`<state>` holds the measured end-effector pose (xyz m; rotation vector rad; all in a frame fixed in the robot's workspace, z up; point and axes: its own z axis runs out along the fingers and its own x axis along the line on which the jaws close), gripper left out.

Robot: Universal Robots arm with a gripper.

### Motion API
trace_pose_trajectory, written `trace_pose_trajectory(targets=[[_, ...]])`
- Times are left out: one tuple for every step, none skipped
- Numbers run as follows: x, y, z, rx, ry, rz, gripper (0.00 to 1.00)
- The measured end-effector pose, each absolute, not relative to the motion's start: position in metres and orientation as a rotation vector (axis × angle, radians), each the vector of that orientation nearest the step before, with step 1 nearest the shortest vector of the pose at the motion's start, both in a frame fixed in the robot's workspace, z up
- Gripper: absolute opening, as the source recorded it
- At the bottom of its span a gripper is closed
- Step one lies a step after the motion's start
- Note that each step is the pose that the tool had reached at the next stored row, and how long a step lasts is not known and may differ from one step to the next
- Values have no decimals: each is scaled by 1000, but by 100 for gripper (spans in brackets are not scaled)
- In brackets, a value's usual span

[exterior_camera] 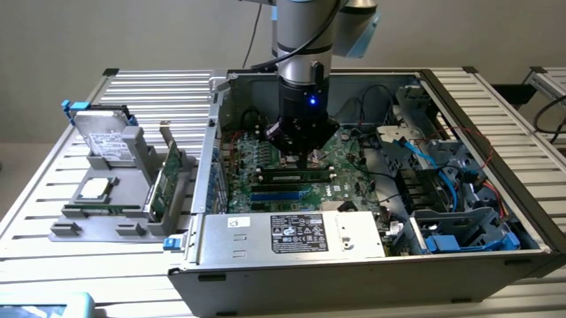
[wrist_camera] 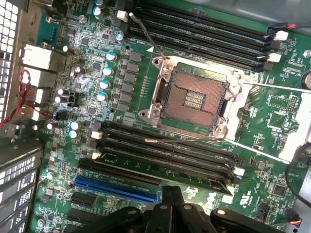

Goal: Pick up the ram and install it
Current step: 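Press down the ram until it locks into place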

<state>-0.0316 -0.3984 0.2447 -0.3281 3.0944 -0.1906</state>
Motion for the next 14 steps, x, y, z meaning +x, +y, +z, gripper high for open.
trace_pose_trajectory(targets=[[-32,-398,245,-307,3097,-191,11],[-32,-398,245,-288,3099,-191,11],[-32,-398,245,-268,3101,-192,11],[-32,-398,245,-248,3104,-192,11],[-32,-398,245,-229,3105,-192,11],[-32,-398,245,-210,3107,-192,11],[-32,-398,245,-190,3108,-193,11],[-32,-398,245,-173,3109,-193,11],[-32,-398,245,-157,3110,-193,11],[-32,-398,245,-142,3111,-193,11],[-32,-398,245,-129,3111,-193,11],[-32,-398,245,-115,3112,-194,11],[-32,-398,245,-98,3112,-194,11],[-32,-398,245,-76,3114,-194,11]])
